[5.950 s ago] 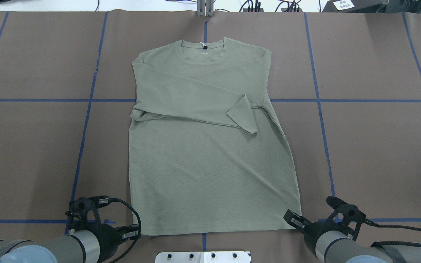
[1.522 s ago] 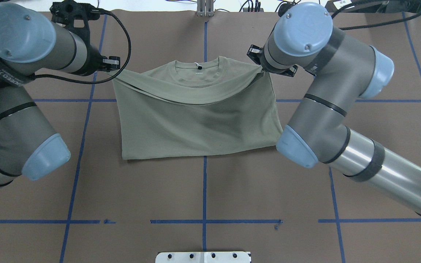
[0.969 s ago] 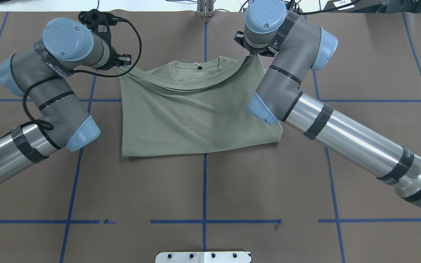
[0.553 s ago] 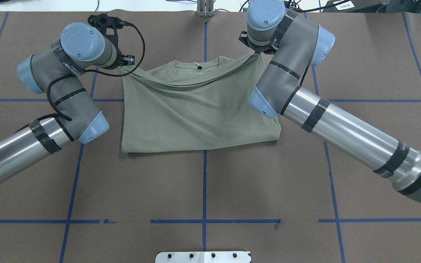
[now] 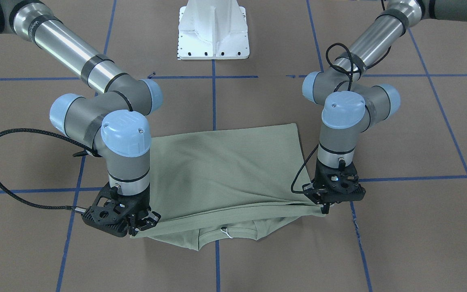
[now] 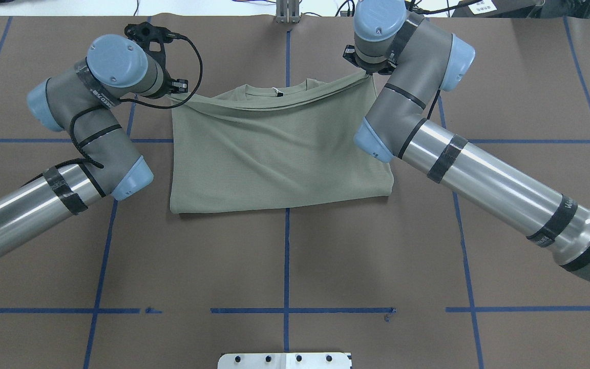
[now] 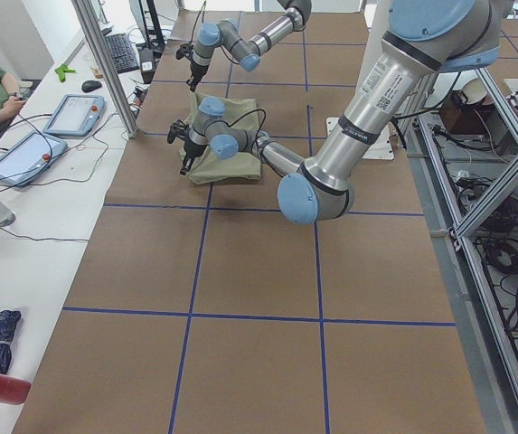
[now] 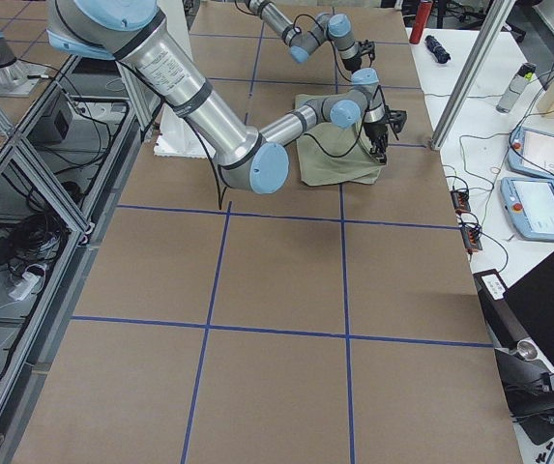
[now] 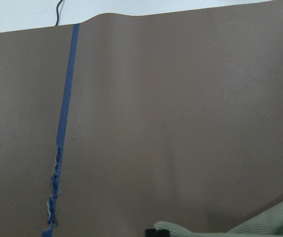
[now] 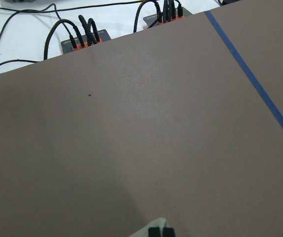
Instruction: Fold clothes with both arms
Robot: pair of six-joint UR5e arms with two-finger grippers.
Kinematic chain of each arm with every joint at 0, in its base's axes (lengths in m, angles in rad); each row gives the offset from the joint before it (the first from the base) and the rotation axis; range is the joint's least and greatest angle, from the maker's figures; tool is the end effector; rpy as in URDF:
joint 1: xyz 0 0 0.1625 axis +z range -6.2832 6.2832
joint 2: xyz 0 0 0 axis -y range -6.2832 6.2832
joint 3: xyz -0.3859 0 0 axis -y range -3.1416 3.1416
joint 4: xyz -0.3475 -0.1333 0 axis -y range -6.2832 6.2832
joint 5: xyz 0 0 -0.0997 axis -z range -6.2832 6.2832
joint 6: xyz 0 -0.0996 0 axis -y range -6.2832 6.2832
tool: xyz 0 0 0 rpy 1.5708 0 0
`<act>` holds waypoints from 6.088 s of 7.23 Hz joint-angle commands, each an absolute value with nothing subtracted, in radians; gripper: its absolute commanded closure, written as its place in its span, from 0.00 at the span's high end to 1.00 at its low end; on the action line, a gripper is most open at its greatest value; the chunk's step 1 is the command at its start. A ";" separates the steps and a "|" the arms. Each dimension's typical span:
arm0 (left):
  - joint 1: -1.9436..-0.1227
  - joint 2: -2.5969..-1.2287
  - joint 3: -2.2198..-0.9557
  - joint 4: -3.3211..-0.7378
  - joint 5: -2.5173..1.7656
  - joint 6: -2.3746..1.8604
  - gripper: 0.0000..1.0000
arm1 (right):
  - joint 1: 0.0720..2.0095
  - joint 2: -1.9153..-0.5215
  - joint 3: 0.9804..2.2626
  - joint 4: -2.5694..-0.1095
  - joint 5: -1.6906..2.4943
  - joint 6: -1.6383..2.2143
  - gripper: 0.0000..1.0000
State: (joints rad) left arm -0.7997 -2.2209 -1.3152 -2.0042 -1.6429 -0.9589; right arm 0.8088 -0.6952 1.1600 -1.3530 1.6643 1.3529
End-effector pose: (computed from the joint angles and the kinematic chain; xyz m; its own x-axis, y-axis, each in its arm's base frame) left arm 0.3939 -0.5863 0.3299 0.7755 0.0241 -0.6309 0.2844 0.8788 0.3832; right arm -0.4259 -0.6260 0.2680 0.6699 0.3903 0.6316 -0.5478 0.8341 0.0656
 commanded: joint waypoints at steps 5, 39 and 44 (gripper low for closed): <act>-0.788 -2.053 -1.620 -2.042 -1.774 -0.933 1.00 | 0.847 -0.774 1.271 -1.281 1.814 1.141 1.00; -1.049 -1.979 -1.336 -2.523 -1.939 -0.845 1.00 | 0.612 -0.446 0.828 -1.022 1.528 1.430 0.67; -1.045 -1.967 -1.335 -2.525 -1.939 -0.844 1.00 | 0.594 -0.451 0.793 -1.022 1.499 1.338 0.66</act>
